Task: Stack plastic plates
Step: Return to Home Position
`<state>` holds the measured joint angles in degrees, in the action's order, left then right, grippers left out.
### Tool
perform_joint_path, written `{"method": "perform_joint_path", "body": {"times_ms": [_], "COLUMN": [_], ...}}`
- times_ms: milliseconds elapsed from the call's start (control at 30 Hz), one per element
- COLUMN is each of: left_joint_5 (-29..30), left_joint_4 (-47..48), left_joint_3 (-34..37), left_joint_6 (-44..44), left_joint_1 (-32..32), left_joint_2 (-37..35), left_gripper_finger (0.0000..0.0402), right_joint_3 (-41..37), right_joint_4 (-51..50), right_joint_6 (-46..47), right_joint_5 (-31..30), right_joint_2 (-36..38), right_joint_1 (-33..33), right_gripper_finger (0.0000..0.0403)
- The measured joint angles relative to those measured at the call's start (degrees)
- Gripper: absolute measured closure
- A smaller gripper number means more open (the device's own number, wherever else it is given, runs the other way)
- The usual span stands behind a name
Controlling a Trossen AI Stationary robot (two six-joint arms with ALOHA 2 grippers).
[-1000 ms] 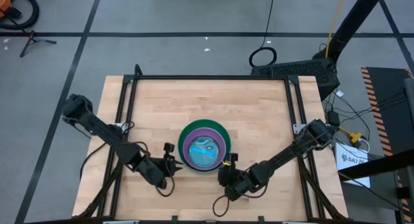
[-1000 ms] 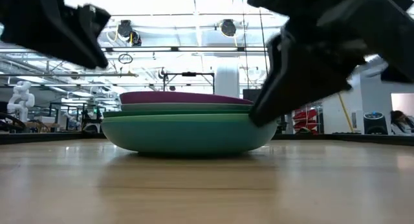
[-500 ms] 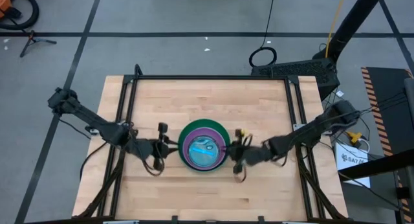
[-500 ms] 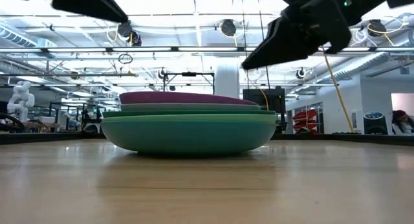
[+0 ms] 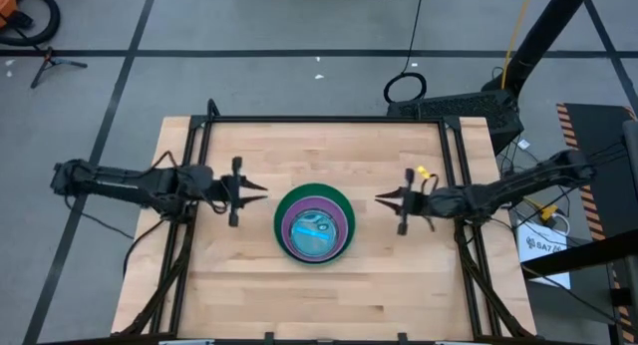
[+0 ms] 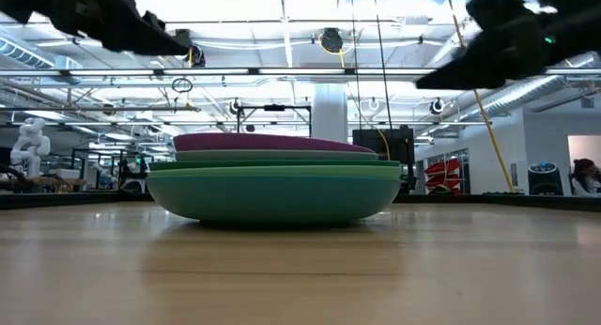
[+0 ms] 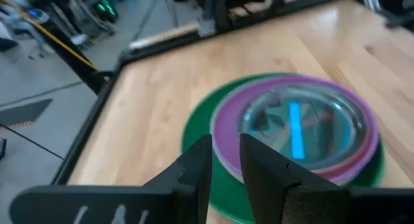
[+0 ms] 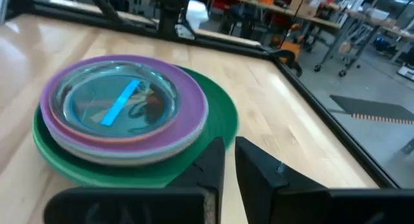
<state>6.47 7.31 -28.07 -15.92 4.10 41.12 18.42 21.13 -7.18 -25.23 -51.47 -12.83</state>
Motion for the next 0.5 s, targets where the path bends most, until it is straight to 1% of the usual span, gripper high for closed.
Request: {"method": "perform_joint_path", "body": {"times_ms": [167, 267, 333, 500], "left_joint_5": [-4.8, -6.7, -8.0, -10.2], "left_joint_4": [-7.0, -10.0, -12.1, -13.6], "left_joint_3": [7.8, 12.2, 14.7, 19.6], "left_joint_6": [1.5, 3.3, 4.4, 7.3], "left_joint_1": [-6.5, -9.5, -11.0, -13.5], "left_joint_2": [-8.9, -13.2, -15.4, -20.6], "left_gripper_finger": [0.0314, 0.0314, 0.0314, 0.0314], "right_joint_3": [-8.0, -11.2, -12.1, -12.1], "right_joint_4": [-0.3, -1.1, -4.5, -13.2], "right_joint_6": [1.1, 1.8, 2.0, 1.5], "right_joint_5": [-0.1, 0.0, 0.0, 0.0], "right_joint_2": [13.9, 20.4, 24.5, 33.4], "right_joint_1": [0.0, 0.0, -0.1, -0.1], "right_gripper_finger": [0.0372, 0.0372, 0.0372, 0.0372]}}
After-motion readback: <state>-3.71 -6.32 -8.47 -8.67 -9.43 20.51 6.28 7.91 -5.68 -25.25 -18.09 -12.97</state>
